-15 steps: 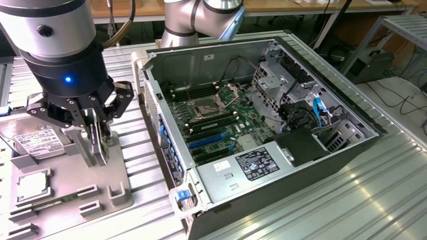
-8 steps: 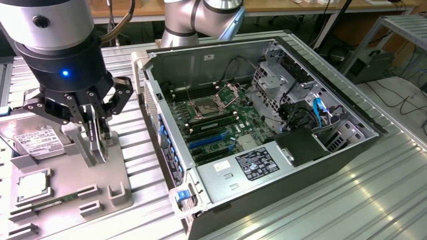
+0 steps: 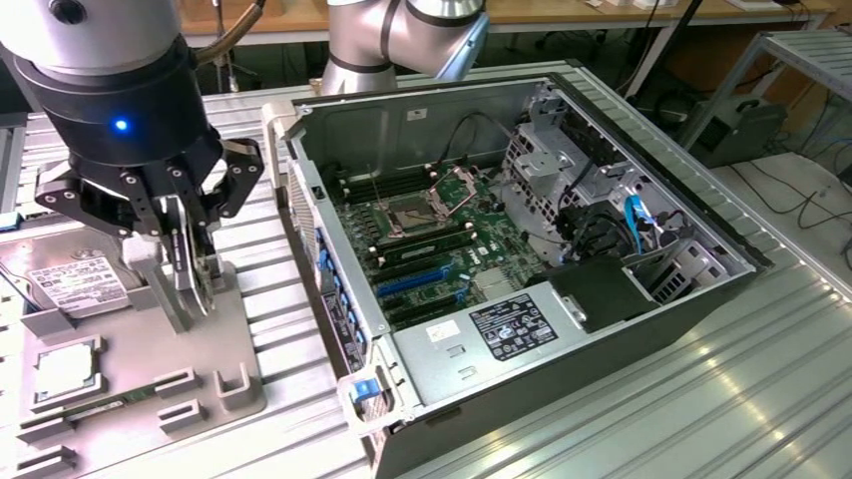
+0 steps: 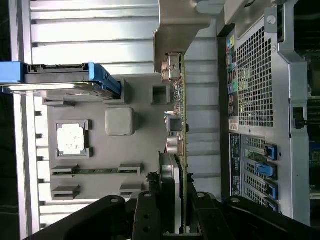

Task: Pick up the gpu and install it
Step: 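Pick up the gpu and move the gpu toward the slot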

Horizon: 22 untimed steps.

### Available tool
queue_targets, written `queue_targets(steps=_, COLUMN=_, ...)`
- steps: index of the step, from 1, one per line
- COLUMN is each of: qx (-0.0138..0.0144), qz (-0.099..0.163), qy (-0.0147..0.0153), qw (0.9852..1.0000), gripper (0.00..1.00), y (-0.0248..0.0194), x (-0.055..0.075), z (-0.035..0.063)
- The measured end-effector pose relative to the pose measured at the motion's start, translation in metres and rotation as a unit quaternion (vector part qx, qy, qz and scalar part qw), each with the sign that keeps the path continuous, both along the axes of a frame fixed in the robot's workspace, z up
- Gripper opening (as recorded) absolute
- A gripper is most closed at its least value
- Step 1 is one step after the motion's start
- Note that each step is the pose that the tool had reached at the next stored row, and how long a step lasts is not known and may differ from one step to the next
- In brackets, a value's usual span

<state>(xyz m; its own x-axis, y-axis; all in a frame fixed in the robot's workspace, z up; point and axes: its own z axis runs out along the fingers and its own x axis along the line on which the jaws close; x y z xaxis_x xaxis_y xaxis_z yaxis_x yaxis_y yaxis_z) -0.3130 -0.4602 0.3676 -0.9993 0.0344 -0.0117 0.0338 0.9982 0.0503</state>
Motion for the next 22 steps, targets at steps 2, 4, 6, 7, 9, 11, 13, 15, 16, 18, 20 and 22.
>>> queue_targets(steps=2, qx=0.0000, qz=0.000, qy=0.0000, qw=1.0000, gripper=0.28, y=0.0000, x=0.000, z=0.0025)
queue_targets(steps=4, qx=-0.0001, qz=0.000, qy=0.0001, qw=1.0000, gripper=0.28, y=0.0000, x=0.000, z=0.0058)
queue_targets(steps=6, qx=0.0000, qz=0.000, qy=0.0000, qw=1.0000, gripper=0.28, y=0.0000, x=0.000, z=0.0094)
queue_targets(steps=7, qx=0.0000, qz=0.000, qy=0.0000, qw=1.0000, gripper=0.28, y=0.0000, x=0.000, z=0.0110)
queue_targets(steps=9, qx=0.0000, qz=0.000, qy=0.0000, qw=1.0000, gripper=0.28, y=0.0000, x=0.000, z=0.0165)
queue_targets(steps=11, qx=0.0000, qz=0.000, qy=0.0000, qw=1.0000, gripper=0.28, y=0.0000, x=0.000, z=0.0220)
queue_targets(steps=13, qx=0.0000, qz=0.000, qy=0.0000, qw=1.0000, gripper=0.28, y=0.0000, x=0.000, z=0.0253)
queue_targets(steps=15, qx=0.0000, qz=0.000, qy=0.0000, qw=1.0000, gripper=0.28, y=0.0000, x=0.000, z=0.0286)
queue_targets(steps=16, qx=0.0000, qz=0.000, qy=0.0000, qw=1.0000, gripper=0.28, y=0.0000, x=0.000, z=0.0298)
queue_targets(steps=18, qx=0.0000, qz=0.000, qy=0.0000, qw=1.0000, gripper=0.28, y=0.0000, x=0.000, z=0.0328)
queue_targets(steps=20, qx=0.0000, qz=0.000, qy=0.0000, qw=1.0000, gripper=0.28, y=0.0000, x=0.000, z=0.0357)
queue_targets(steps=22, qx=0.0000, qz=0.000, qy=0.0000, qw=1.0000, gripper=0.28, y=0.0000, x=0.000, z=0.0390)
